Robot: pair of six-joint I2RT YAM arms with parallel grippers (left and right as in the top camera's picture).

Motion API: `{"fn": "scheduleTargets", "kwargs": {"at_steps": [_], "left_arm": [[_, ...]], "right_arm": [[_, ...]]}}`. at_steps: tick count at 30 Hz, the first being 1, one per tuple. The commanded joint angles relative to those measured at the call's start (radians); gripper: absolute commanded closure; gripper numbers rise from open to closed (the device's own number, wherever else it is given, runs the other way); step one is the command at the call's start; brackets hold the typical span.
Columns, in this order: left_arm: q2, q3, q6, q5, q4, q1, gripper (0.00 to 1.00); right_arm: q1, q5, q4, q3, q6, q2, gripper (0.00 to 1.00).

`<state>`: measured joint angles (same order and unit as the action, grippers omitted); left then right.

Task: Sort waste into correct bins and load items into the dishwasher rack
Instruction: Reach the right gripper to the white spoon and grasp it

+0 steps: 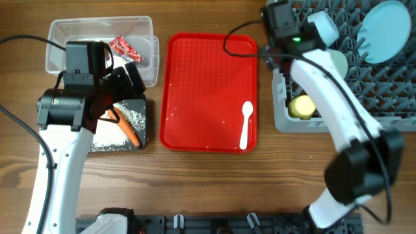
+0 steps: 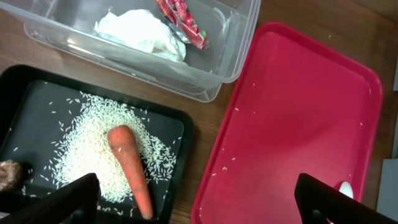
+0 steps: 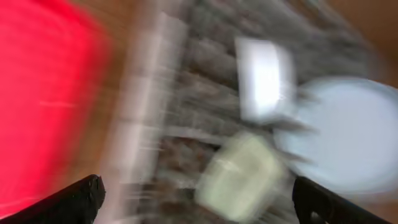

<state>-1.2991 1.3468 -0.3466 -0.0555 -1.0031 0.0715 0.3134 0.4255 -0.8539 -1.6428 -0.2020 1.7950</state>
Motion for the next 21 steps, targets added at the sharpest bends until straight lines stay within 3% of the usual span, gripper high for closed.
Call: {"fn": "scheduleTargets", "kwargs": {"at_steps": [1,2,5,9,10,14,21], "left_arm": [[-0.002,0.007,-0.009,-0.010,0.003,-0.005,0.00],[-0.002,0.007,-0.009,-0.010,0.003,-0.005,0.00],[-0.002,0.007,-0.009,-0.010,0.003,-0.005,0.00],[-0.002,0.007,-0.009,-0.010,0.003,-0.005,0.00],[-0.002,0.007,-0.009,-0.010,0.003,-0.005,0.00],[-0.002,0.007,-0.009,-0.010,0.003,-0.005,0.00],[-0.002,0.007,-0.009,-0.010,0.003,-0.005,0.00]], "right_arm": [[0.010,-0.803,-0.026,-0.012,0.088,-0.105,0.00],[0.010,-0.922,-0.039,-0.009,0.100,-0.097,0.00],[0.021,-0.882,-0.127,0.052,0.148,-0.065,0.05],[0.069,-0.715,-0.163,0.227,0.390,-0.044,0.42],[0.092,-0.661,-0.139,0.283,0.428,-0.044,0.46],[0.150,-0.488,-0.046,0.456,0.576,-0.044,0.46],[0.160,-0.488,0.076,0.551,0.597,0.031,0.46]]}}
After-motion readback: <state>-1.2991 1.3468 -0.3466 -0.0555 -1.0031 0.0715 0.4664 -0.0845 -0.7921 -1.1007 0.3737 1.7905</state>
